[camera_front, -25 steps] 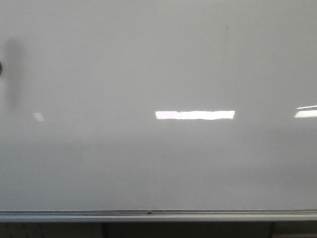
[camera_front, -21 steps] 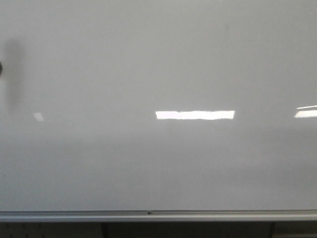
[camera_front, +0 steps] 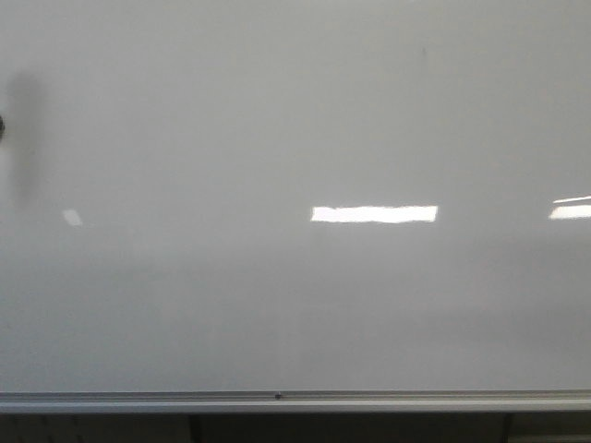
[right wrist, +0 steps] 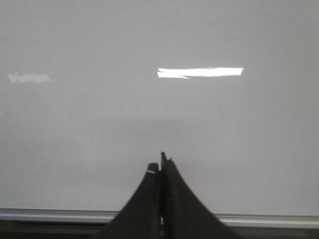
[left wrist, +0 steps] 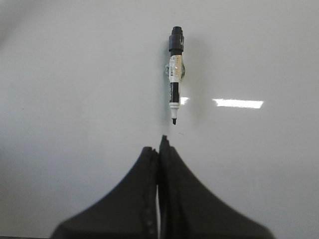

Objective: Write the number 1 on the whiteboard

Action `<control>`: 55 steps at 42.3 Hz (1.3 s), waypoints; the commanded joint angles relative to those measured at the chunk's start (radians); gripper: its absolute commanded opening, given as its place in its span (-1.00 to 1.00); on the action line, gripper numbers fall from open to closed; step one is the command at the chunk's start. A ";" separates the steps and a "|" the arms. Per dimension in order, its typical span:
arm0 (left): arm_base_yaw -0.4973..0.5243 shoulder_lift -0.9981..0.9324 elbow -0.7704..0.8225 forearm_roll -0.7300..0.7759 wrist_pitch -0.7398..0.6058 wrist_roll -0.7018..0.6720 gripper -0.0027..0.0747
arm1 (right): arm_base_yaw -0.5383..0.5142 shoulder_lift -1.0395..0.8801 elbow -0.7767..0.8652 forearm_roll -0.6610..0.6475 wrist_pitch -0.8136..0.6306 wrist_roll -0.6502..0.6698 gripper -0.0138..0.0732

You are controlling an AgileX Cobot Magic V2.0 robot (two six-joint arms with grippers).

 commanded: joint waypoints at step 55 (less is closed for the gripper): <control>0.003 0.053 -0.242 0.023 -0.180 -0.010 -0.98 | 0.002 0.023 -0.318 0.012 0.006 0.005 -0.82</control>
